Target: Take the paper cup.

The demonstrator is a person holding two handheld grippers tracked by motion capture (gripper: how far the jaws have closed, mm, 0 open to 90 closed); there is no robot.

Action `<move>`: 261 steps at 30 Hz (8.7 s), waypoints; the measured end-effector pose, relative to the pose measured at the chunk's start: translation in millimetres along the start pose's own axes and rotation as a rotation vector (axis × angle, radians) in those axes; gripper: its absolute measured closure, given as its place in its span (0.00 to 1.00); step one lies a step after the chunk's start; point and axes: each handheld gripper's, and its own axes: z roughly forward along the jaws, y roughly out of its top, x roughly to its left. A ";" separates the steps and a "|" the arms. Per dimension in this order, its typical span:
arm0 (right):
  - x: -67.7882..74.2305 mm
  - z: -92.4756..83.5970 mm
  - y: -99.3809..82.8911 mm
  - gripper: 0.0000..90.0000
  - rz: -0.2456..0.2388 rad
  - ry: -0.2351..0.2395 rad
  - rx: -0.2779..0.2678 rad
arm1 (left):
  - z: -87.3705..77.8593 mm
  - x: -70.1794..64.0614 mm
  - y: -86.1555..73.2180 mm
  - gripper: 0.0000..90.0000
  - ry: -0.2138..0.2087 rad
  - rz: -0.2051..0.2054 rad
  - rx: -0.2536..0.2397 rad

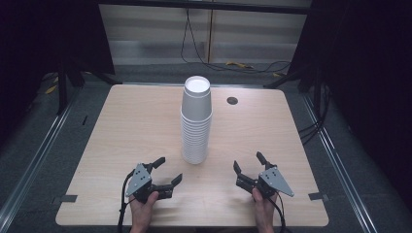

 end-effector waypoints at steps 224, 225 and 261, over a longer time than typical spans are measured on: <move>7.2 114.9 279.9 0.22 0.048 0.781 0.080 | -2.3 1.1 -1.0 0.18 -0.031 0.007 -0.020; 6.0 113.5 279.6 0.22 0.048 0.775 0.080 | -2.3 1.1 -1.0 0.18 -0.031 0.007 -0.020; -33.1 51.3 226.5 0.23 0.083 0.693 0.119 | 1.5 3.9 0.9 0.19 -0.054 -0.015 0.025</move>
